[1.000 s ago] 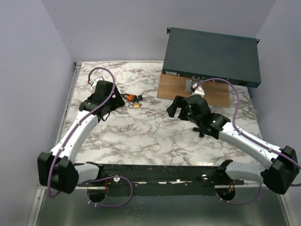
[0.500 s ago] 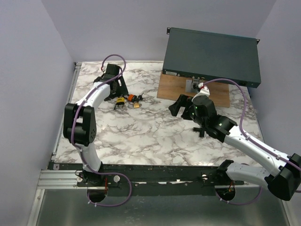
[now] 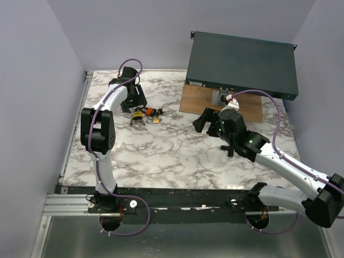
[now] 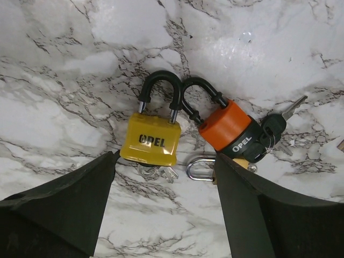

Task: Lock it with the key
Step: Adjust the lock at the center of the board.

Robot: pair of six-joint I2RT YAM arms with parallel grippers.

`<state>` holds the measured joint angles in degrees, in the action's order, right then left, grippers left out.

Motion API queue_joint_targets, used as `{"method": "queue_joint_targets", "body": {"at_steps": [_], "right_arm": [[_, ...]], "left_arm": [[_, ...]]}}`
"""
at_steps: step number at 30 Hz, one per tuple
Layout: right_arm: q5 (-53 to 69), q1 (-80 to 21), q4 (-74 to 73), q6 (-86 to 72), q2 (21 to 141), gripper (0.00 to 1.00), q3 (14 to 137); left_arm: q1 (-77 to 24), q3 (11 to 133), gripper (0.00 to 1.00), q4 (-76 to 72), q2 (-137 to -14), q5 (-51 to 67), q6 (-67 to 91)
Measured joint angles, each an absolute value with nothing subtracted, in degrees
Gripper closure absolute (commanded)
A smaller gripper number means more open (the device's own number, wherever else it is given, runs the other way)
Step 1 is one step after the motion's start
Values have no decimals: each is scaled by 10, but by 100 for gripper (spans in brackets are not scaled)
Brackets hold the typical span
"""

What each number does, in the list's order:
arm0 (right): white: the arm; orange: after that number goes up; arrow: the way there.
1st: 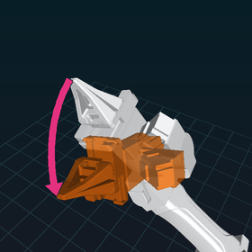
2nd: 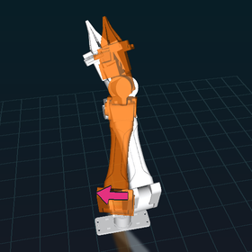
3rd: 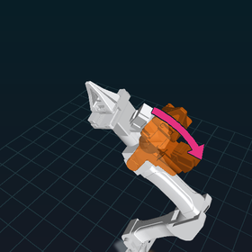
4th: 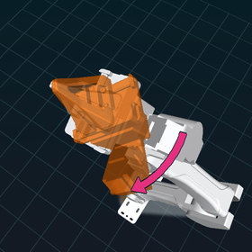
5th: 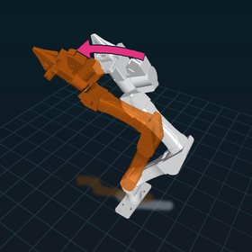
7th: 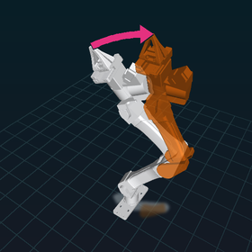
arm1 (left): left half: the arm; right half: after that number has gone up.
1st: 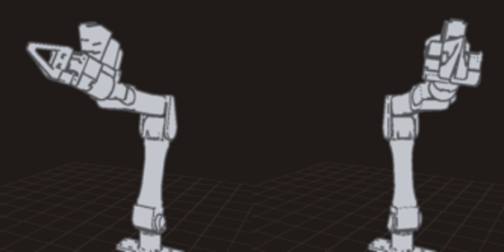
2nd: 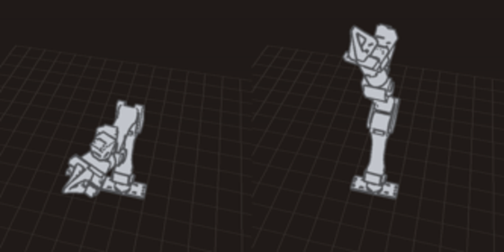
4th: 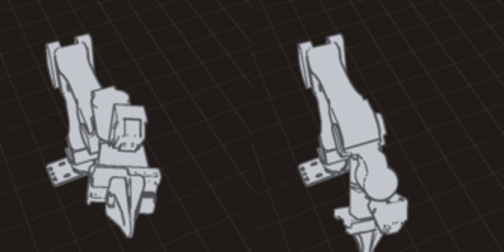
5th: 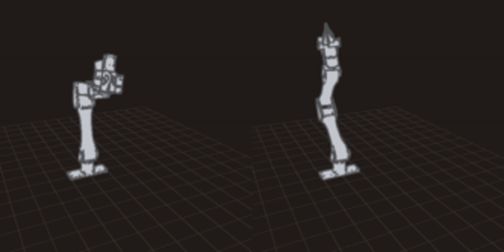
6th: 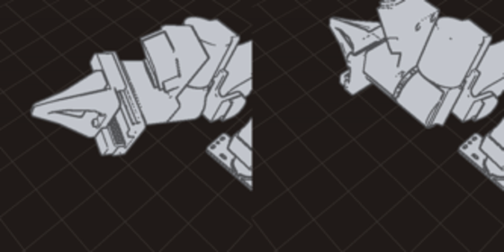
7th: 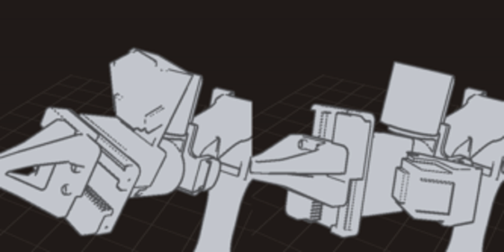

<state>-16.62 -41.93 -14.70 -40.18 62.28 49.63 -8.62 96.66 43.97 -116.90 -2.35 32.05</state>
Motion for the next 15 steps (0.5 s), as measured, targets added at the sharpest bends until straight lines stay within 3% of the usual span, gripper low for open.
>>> {"method": "queue_joint_targets", "body": {"at_steps": [11,15], "right_arm": [[-165,-419,-145,-404,659,0,516],[-165,-419,-147,-402,663,0,530]], "left_arm": [[-64,1002,18,442,-1185,65,370],[-43,1007,12,368,-1186,137,441]]}}
